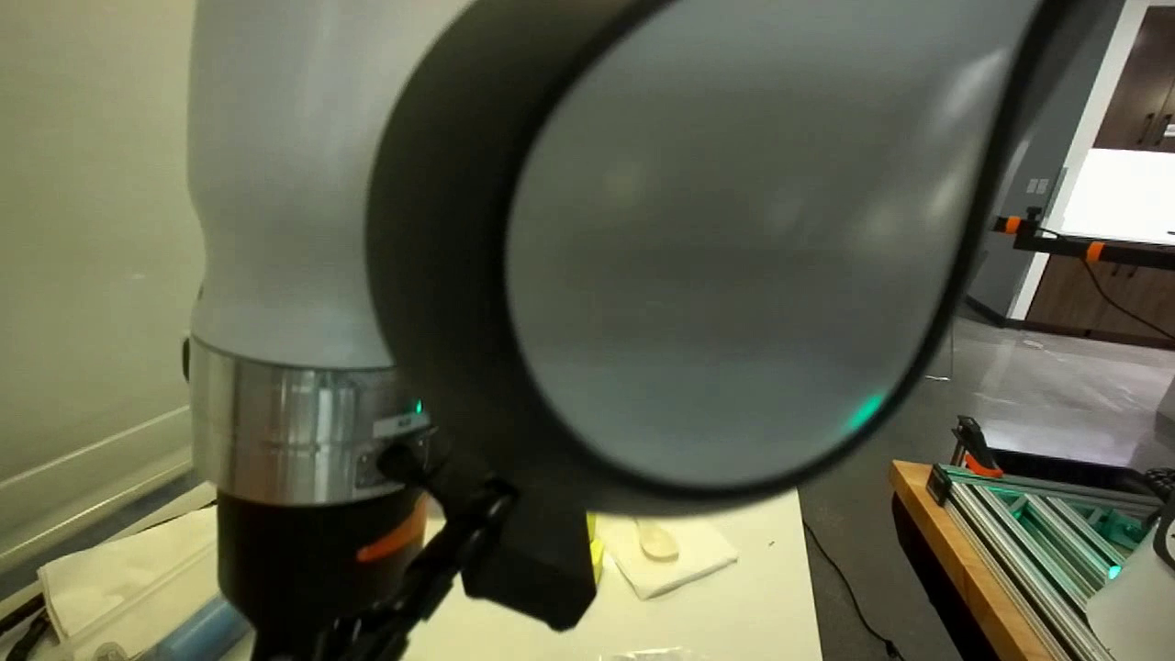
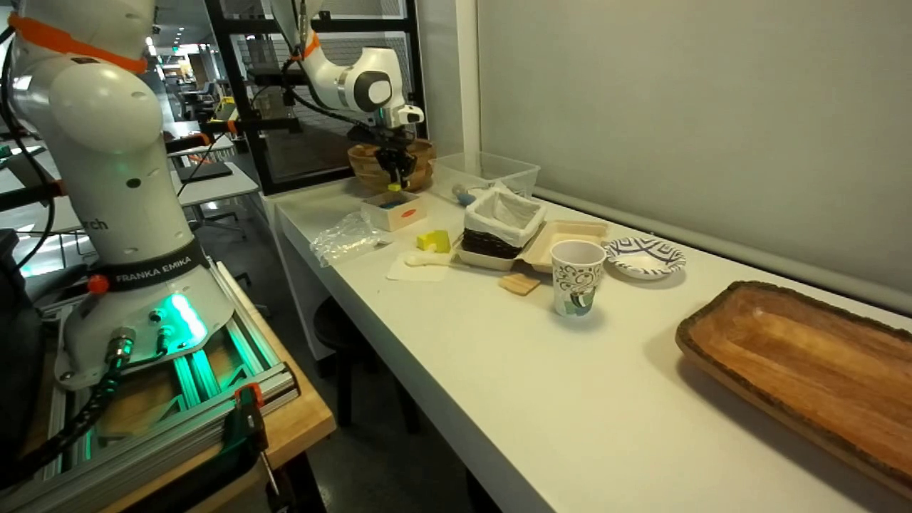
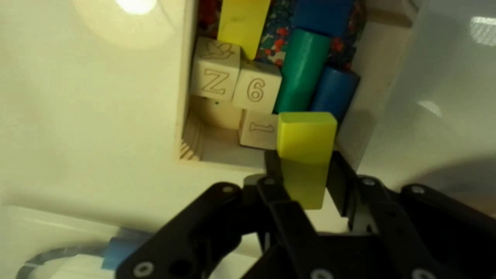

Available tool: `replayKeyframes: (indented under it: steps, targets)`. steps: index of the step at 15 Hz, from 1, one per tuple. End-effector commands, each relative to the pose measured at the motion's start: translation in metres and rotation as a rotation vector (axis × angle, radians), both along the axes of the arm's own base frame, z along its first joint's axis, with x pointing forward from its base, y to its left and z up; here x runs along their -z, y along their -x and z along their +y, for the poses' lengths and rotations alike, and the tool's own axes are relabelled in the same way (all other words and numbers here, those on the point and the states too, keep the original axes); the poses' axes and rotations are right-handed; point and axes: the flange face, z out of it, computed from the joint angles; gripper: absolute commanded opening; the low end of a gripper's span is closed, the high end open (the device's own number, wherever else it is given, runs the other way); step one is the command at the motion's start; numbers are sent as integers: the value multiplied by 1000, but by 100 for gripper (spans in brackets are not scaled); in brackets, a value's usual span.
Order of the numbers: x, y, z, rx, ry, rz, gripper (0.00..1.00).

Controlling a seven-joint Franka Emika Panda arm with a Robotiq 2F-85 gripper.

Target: Take one yellow block and white block out of the box on the left and put them on the countertop.

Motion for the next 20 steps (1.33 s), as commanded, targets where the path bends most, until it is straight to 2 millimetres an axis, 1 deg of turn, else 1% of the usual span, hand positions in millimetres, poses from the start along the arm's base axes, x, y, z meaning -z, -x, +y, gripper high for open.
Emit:
replayKeyframes:
  steps: [1, 3, 4, 5, 8, 9, 13, 16, 20]
  targets:
    - [-37, 17, -34, 105, 85, -47, 8]
    - [-46, 21, -57, 171, 123, -51, 8]
    - [-47, 24, -68, 196, 146, -46, 8]
    - [-42, 27, -78, 208, 160, -31, 8]
    - [-23, 34, -105, 231, 174, -18, 8]
    - [-13, 35, -116, 240, 182, -15, 8]
    - [21, 36, -148, 251, 164, -44, 8]
    - [42, 30, -158, 247, 116, -114, 8]
    - [66, 22, -153, 264, 44, -178, 8]
